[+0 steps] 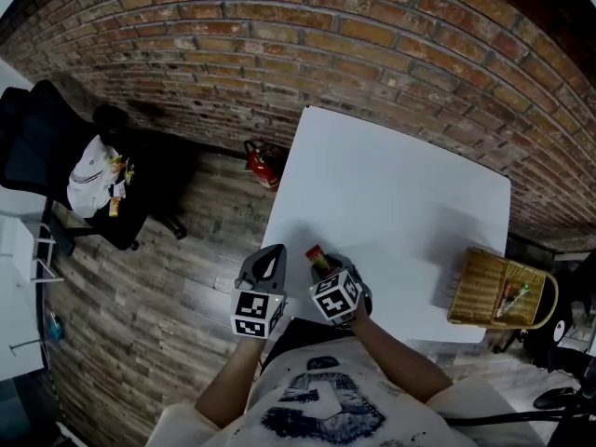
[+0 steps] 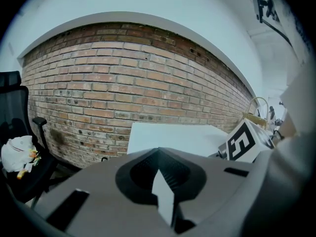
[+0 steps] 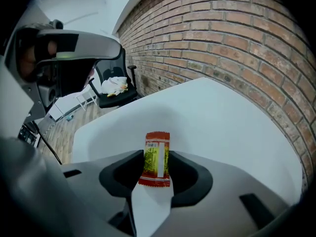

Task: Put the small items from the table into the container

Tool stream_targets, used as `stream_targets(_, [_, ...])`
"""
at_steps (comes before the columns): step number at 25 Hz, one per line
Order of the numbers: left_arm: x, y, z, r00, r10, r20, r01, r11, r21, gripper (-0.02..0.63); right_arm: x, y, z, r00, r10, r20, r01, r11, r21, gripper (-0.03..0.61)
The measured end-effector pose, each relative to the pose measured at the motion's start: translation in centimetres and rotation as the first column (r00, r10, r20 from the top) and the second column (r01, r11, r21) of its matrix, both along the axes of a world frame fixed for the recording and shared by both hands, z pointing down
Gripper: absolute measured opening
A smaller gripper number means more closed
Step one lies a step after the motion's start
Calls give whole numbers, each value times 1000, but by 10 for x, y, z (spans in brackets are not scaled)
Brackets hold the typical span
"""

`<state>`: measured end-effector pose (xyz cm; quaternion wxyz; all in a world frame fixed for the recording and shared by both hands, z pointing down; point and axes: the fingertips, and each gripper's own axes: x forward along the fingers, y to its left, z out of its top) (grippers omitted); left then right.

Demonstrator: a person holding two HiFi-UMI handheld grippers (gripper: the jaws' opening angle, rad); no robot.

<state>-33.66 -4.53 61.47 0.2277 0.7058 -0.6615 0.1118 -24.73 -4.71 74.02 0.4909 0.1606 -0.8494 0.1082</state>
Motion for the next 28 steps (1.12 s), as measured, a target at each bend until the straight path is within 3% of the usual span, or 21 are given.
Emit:
stream_targets(9, [0, 17, -1, 1000, -1, 5, 1, 1000, -7, 48, 6, 12, 1, 1000, -19, -6, 19, 1000, -8, 103])
stream_targets(17, [4, 27, -11, 1000, 21, 17, -21, 1000, 16, 48, 12, 21, -14, 1000, 4, 17, -5, 1000, 13, 98])
stream_targets(23, [18, 34, -28, 997, 63, 37, -65, 996, 61, 48, 24, 27, -35, 997, 56, 53, -59, 997, 54, 98])
stream_targets(28, [37, 47, -45, 993, 109, 40, -112, 990, 90, 48, 50, 34, -56, 984, 153, 90, -160, 984, 79, 97])
